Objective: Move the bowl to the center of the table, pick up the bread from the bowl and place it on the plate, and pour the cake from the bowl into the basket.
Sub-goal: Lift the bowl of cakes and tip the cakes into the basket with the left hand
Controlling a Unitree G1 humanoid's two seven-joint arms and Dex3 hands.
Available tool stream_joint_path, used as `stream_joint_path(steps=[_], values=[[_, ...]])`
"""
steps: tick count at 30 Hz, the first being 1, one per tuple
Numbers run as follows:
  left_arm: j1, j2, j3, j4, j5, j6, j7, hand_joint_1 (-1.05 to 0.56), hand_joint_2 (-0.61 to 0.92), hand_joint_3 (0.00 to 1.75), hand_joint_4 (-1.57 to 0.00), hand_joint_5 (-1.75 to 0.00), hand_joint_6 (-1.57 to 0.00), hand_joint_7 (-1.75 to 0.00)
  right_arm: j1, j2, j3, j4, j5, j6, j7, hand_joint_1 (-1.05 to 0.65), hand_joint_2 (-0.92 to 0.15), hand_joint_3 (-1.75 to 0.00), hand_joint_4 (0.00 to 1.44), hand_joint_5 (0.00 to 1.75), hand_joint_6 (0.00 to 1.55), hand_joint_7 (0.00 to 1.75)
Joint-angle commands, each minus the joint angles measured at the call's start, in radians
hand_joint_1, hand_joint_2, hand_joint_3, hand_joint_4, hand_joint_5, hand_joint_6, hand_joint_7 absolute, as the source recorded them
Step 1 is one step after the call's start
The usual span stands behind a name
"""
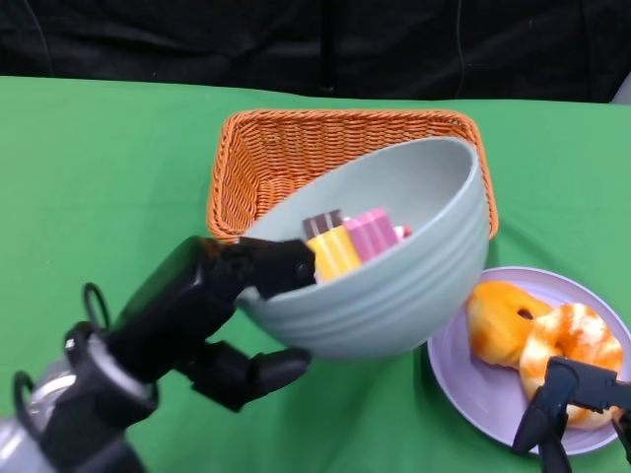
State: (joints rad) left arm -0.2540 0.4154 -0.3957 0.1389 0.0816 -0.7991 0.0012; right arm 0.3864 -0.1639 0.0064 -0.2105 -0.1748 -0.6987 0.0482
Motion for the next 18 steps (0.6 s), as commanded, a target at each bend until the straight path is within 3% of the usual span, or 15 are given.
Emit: stream_joint_path(steps=[1,6,10,18], values=[[-0.025,-0.098,0.046,0.009,-0.083,0.091,-0.039,-0.12,0.19,1.73,-1.06,-1.75,-0.88,-1.71,0.001,-0.014,-0.003,0.015,0.008,-0.005,0.009,-0.06,-0.16,-1.74,0.93,1.75,0.87,1.47],[-0.067,-0.256,0.099,0.091,-0.156,0.187,-0.087,-0.13,0.2,1.74,-1.1,-1.75,-0.91,-1.69,-0.003,-0.016,-0.007,0.034,-0.008,-0.025,0.008,-0.07,-0.15,-1.74,0.93,1.74,0.86,1.45],[-0.142,-0.374,0.16,0.213,-0.178,0.2,-0.09,-0.13,0.28,1.62,-1.04,-1.75,-0.87,-1.7,-0.003,-0.016,0.0,0.04,-0.001,-0.022,0.015,-0.08,-0.15,-1.75,0.94,1.73,0.86,1.45],[-0.247,-0.534,0.283,0.349,-0.235,0.302,-0.086,-0.17,0.24,1.72,-1.03,-1.75,-0.87,-1.73,-0.009,-0.01,0.003,0.057,-0.005,-0.028,0.015,-0.09,-0.15,-1.75,0.94,1.75,0.86,1.46]])
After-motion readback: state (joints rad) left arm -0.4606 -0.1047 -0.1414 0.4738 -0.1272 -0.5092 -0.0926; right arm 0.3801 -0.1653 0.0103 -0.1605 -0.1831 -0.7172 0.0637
